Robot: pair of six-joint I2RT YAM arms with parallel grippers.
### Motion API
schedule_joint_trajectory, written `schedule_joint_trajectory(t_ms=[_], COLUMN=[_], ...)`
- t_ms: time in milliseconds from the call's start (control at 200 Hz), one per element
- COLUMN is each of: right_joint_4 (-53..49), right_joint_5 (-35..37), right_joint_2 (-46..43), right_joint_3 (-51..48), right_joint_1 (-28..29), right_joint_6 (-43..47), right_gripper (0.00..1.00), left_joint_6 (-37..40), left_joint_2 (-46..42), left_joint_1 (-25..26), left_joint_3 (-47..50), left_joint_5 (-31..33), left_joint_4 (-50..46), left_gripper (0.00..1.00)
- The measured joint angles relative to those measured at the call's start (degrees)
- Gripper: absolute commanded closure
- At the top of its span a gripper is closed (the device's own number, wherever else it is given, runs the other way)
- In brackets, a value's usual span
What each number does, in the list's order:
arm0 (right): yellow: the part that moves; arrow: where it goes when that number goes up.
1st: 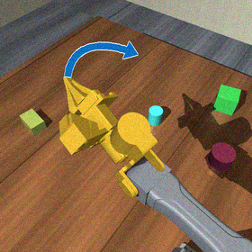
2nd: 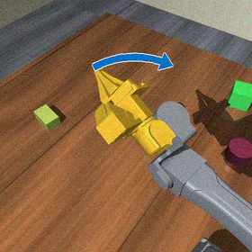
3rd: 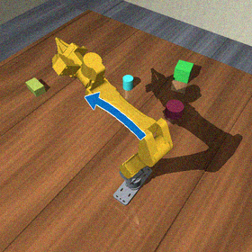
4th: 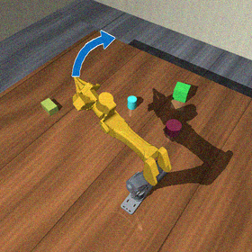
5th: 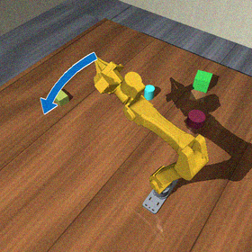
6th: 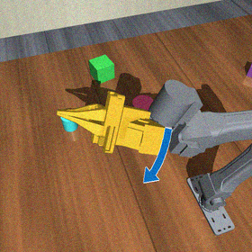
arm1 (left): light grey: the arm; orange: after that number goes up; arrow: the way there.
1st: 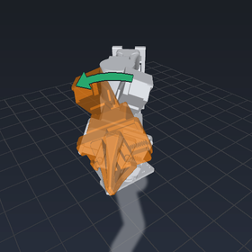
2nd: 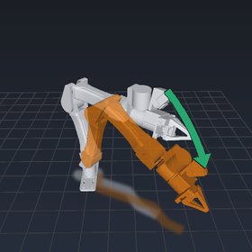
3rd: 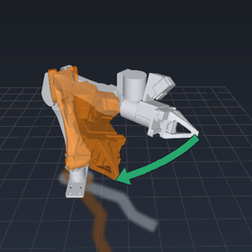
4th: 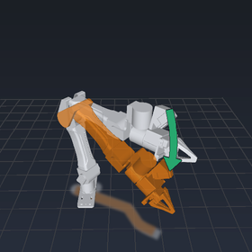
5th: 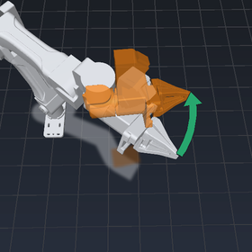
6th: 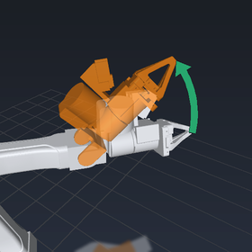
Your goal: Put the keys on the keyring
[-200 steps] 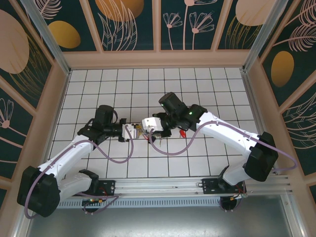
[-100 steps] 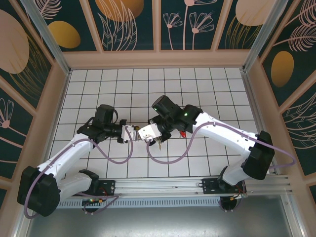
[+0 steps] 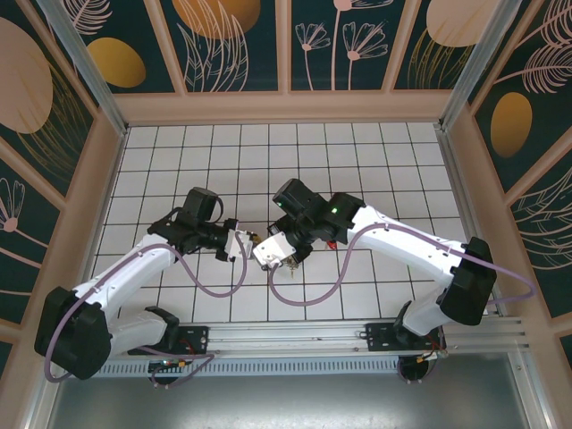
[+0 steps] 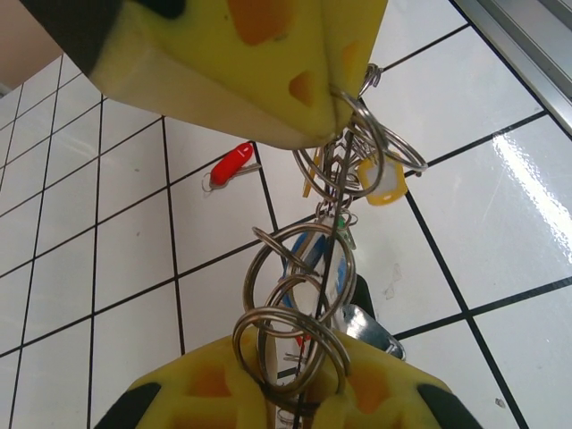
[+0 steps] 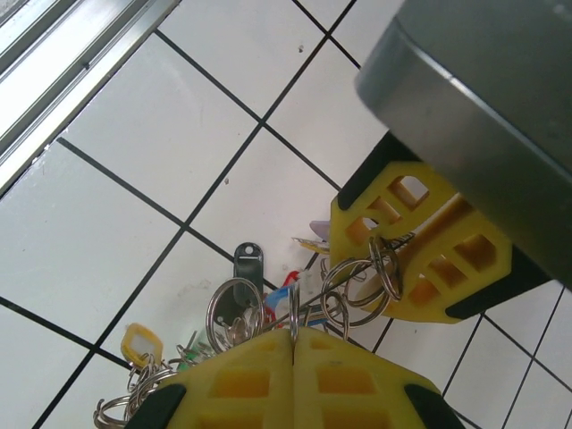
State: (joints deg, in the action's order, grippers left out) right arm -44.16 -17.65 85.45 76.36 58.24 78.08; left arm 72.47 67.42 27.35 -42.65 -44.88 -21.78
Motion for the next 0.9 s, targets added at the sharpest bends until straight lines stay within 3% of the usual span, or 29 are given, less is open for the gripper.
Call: schedule_joint_trajectory(t_ms=[896], right_joint_4=[-3.61], right_joint_5=[1.75], right_joint_2=[1.99], right_joint_3=[3.89], right_joint_1=[0.04], right_joint_6=[-2.34], right_gripper=[1.00], left_joint_6=[3.02], left_joint_2=[-4.15], left_joint_1=[0.55], left_joint_3=[0.00], left_joint_5=[3.41], left_joint_4=[-1.20], left_gripper=[1.00])
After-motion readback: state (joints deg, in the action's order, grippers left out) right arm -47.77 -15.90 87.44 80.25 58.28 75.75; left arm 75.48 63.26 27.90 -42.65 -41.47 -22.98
